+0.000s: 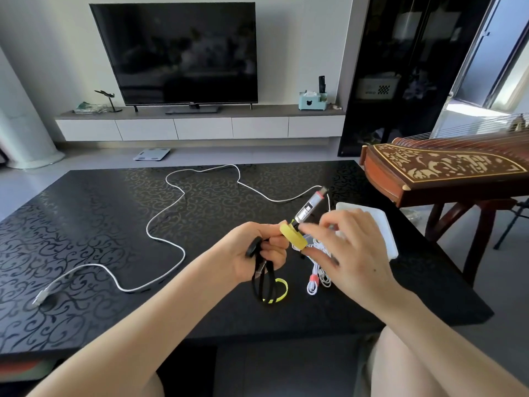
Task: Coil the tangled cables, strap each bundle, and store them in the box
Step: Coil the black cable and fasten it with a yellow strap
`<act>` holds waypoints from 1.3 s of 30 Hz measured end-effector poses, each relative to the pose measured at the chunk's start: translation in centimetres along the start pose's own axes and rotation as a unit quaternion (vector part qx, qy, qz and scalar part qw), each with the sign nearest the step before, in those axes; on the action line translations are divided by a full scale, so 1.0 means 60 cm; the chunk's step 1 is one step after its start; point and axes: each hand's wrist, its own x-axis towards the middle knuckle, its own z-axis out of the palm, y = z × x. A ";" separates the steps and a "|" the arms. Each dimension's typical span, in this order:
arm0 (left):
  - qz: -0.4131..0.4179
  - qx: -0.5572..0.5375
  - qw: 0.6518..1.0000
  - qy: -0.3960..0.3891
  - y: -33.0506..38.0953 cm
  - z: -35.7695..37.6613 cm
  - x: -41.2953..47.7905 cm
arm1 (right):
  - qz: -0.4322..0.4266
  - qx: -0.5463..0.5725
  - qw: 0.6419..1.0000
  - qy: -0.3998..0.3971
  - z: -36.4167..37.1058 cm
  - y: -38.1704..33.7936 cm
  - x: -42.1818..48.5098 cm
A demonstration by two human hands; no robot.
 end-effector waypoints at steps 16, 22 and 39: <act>0.265 0.394 0.880 0.018 -0.046 0.003 0.001 | 0.218 0.169 0.950 -0.146 -0.021 -0.015 0.041; 0.344 0.501 0.794 0.018 -0.053 -0.007 -0.007 | 0.342 0.260 0.888 -0.166 -0.021 -0.011 0.056; 0.498 0.773 0.392 0.001 -0.055 0.002 -0.013 | 0.609 0.483 0.480 -0.407 -0.001 0.053 0.056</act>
